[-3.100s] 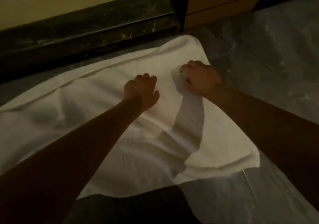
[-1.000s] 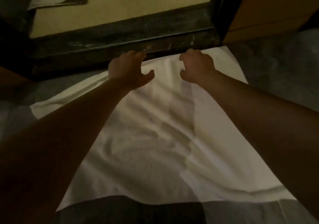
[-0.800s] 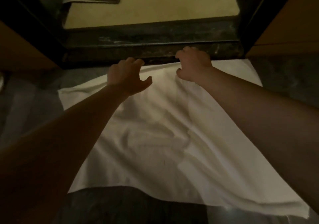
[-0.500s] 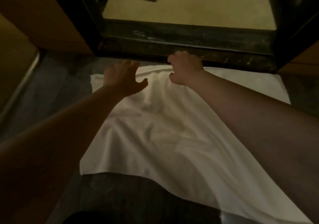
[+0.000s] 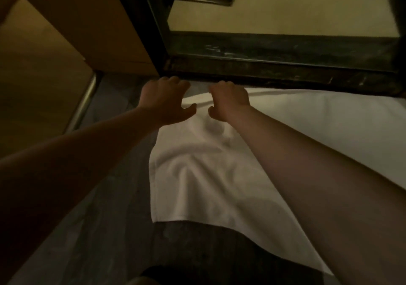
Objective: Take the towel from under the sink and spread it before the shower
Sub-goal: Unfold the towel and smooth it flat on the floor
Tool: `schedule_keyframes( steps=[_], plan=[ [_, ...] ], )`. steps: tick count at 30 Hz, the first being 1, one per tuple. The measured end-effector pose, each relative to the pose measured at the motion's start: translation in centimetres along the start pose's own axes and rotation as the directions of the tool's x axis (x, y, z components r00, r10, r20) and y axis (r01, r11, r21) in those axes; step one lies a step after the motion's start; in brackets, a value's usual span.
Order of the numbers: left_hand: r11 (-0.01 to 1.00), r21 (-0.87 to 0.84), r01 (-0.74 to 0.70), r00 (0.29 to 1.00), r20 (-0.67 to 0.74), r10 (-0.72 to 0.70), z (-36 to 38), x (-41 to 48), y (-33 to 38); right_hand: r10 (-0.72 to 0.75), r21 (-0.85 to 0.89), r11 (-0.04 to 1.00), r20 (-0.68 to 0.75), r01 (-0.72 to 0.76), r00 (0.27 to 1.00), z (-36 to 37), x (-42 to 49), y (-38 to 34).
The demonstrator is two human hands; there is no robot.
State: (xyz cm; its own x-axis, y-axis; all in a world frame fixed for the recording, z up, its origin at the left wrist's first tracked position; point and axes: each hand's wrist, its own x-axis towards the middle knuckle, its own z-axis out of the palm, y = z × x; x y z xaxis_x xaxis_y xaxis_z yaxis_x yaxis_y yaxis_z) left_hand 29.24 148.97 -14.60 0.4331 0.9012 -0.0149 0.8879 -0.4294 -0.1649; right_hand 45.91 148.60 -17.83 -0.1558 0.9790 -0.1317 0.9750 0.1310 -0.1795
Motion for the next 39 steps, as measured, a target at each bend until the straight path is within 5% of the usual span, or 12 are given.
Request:
schedule_keyframes(
  steps=[14,26,33,39],
  plan=[
    [0.953,-0.224,0.206,0.972,0.163,-0.172,7.5,-1.3,-2.8,0.009,-0.031,1.0,0.17,-0.004,0.985,3.3,1.6,-4.0],
    [0.955,-0.223,0.195,0.981,0.062,-0.186,9.4,4.1,-5.9,0.025,-0.009,1.0,0.141,-0.024,0.99,5.3,5.0,-3.5],
    [0.947,-0.27,0.172,0.977,-0.076,-0.199,8.8,7.1,-6.7,0.041,0.164,0.985,0.084,-0.055,0.996,5.1,6.1,-2.5],
    [0.935,-0.302,0.185,0.983,0.07,-0.172,9.6,7.2,-5.3,0.029,0.077,0.996,0.304,-0.055,0.952,5.4,7.0,-1.9]
  ],
)
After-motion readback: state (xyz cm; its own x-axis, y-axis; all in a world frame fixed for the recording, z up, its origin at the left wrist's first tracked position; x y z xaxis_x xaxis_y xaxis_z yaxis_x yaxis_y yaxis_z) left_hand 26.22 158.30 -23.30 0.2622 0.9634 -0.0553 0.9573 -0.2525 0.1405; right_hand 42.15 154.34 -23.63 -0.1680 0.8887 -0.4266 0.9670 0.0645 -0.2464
